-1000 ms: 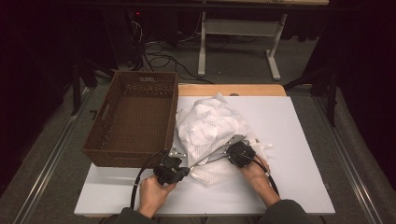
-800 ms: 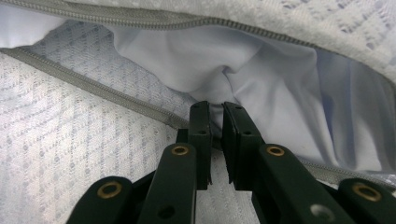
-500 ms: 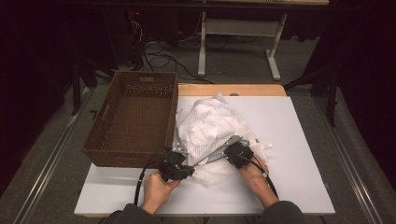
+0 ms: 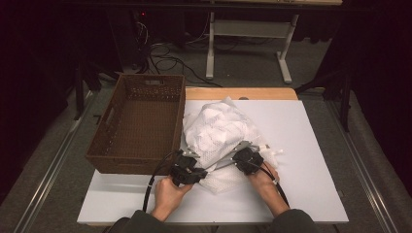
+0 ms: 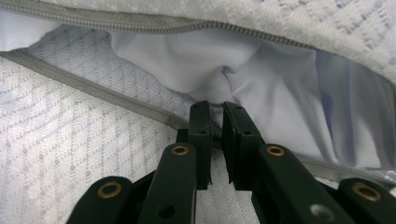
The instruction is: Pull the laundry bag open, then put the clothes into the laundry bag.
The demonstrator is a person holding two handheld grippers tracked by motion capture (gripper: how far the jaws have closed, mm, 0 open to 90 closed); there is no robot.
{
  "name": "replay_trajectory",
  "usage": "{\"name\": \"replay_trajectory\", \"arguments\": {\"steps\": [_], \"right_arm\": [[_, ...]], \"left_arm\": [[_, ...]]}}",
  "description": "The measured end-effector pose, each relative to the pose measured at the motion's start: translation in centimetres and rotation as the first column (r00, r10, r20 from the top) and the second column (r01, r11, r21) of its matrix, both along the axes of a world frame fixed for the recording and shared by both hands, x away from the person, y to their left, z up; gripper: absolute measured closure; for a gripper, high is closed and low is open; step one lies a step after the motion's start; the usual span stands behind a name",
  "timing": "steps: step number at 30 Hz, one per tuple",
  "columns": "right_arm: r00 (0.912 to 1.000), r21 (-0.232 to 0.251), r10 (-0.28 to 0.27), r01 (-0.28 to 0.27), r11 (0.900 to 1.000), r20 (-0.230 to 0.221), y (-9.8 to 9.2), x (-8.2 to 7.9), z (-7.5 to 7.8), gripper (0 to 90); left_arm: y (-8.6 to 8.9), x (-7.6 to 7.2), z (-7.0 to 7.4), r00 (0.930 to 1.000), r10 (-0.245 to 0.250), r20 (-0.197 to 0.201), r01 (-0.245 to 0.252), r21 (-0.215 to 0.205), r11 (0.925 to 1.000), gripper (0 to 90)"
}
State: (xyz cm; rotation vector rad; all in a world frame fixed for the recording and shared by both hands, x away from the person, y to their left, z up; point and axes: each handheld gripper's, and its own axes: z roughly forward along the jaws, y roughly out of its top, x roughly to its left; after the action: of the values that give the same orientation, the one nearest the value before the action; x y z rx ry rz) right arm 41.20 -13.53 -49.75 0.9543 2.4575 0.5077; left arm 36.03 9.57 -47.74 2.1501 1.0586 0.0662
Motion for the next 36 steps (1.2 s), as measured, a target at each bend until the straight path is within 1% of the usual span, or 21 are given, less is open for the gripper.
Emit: {"name": "replay_trajectory", "arguments": {"steps": [2, 4, 7, 8, 9, 10, 12, 14, 15, 16, 17, 20, 22, 23, 24, 27, 29, 33, 34, 35, 36], "right_arm": [[1.0, 0.006, 0.002, -0.002, 1.0, -0.001, -0.1, 0.0, 0.0, 82.5], [1.0, 0.007, 0.003, -0.003, 1.0, 0.0, -0.1, 0.0, 0.0, 82.5], [1.0, 0.02, 0.003, -0.003, 1.0, 0.001, -0.2, 0.0, -0.1, 82.5], [1.0, 0.018, 0.002, -0.002, 1.0, -0.001, -0.2, 0.0, -0.1, 82.5], [1.0, 0.015, 0.002, -0.002, 1.0, -0.005, -0.2, 0.0, 0.0, 82.5], [1.0, 0.015, 0.002, -0.002, 1.0, -0.005, -0.2, 0.0, 0.0, 82.5], [1.0, 0.02, -0.001, 0.002, 1.0, -0.004, -0.3, 0.1, 0.0, 82.4], [1.0, 0.027, 0.0, 0.001, 1.0, -0.004, -0.2, 0.1, 0.0, 82.1], [0.9999, 0.02, -0.001, 0.001, 1.0, -0.013, -0.3, 0.2, 0.1, 80.3], [1.0, 0.02, -0.002, 0.002, 1.0, -0.009, -0.4, 0.3, 0.1, 77.7], [0.9998, 0.024, -0.009, 0.009, 1.0, -0.019, -0.5, 0.4, 0.2, 75.7], [0.9978, 0.064, -0.032, 0.035, 0.997, -0.058, -0.9, 0.8, 0.4, 73.4], [0.9975, 0.068, -0.025, 0.03, 0.997, -0.066, -1.1, 0.8, 0.6, 72.4], [0.9969, 0.08, -0.03, 0.036, 0.996, -0.072, -1.1, 0.8, 0.7, 72.1], [0.9969, 0.086, -0.023, 0.03, 0.996, -0.075, -1.3, 0.7, 0.9, 71.8], [0.9967, 0.132, -0.017, 0.027, 0.991, -0.079, -1.5, 0.4, 1.6, 70.9], [0.9968, 0.154, 0.004, 0.008, 0.988, -0.079, -1.6, 0.0, 2.1, 70.3], [0.9959, 0.163, 0.052, -0.04, 0.986, -0.074, -1.0, -1.0, 2.7, 70.0], [0.9949, 0.171, 0.07, -0.057, 0.984, -0.072, -0.9, -1.3, 2.8, 70.0], [0.9924, 0.189, 0.093, -0.076, 0.979, -0.081, -0.5, -1.8, 2.8, 70.1], [0.9924, 0.189, 0.093, -0.076, 0.979, -0.081, -0.5, -1.8, 2.8, 70.1]], "left_arm": [[0.5, -0.3, 0.2, 1.0, 0.006, 0.007, -0.006, 0.011, 0.9999, 73.0], [0.9, -0.5, 0.3, 0.9997, 0.024, 0.008, -0.024, 0.015, 0.9996, 70.0], [1.5, -0.5, 0.1, 0.9985, 0.054, -0.008, -0.054, 0.013, 0.9985, 64.4], [1.6, -0.4, -0.1, 0.9981, 0.061, -0.013, -0.061, 0.021, 0.9979, 63.3], [1.7, -0.3, -0.5, 0.9967, 0.078, -0.021, -0.077, 0.043, 0.9961, 61.2], [1.7, -0.3, -0.5, 0.9967, 0.078, -0.021, -0.077, 0.043, 0.9961, 60.2], [1.6, -0.1, -0.8, 0.9965, 0.074, -0.039, -0.072, 0.045, 0.9964, 59.5], [1.3, 0.0, -0.9, 0.9965, 0.073, -0.042, -0.071, 0.048, 0.9963, 58.8], [1.3, 0.1, -1.0, 0.9969, 0.064, -0.046, -0.062, 0.054, 0.9967, 58.9], [1.2, 0.2, -1.0, 0.9969, 0.063, -0.048, -0.06, 0.059, 0.9964, 59.8], [1.2, 0.3, -1.1, 0.9968, 0.06, -0.052, -0.057, 0.055, 0.9968, 61.5], [1.1, 0.6, -1.3, 0.9973, 0.038, -0.063, -0.036, 0.037, 0.9987, 71.9], [1.0, 0.7, -1.3, 0.9982, 0.016, -0.059, -0.013, 0.041, 0.9991, 76.1], [1.0, 0.6, -1.3, 0.9984, 0.017, -0.054, -0.014, 0.042, 0.999, 77.4], [1.0, 0.7, -1.3, 0.9985, 0.015, -0.053, -0.012, 0.044, 0.9989, 79.3], [1.1, 0.7, -1.3, 0.9986, 0.011, -0.052, -0.009, 0.042, 0.9991, 83.0], [1.0, 0.6, -1.2, 0.9986, 0.005, -0.053, -0.003, 0.039, 0.9992, 83.9], [1.0, 0.5, -1.1, 0.9987, 0.001, -0.05, 0.001, 0.035, 0.9994, 84.7], [1.0, 0.4, -1.1, 0.9987, 0.0, -0.052, 0.001, 0.032, 0.9995, 84.9], [1.1, 0.4, -1.0, 0.9986, -0.005, -0.052, 0.007, 0.032, 0.9995, 85.0], [1.1, 0.4, -1.0, 0.9988, -0.004, -0.049, 0.006, 0.03, 0.9995, 85.0]]}}
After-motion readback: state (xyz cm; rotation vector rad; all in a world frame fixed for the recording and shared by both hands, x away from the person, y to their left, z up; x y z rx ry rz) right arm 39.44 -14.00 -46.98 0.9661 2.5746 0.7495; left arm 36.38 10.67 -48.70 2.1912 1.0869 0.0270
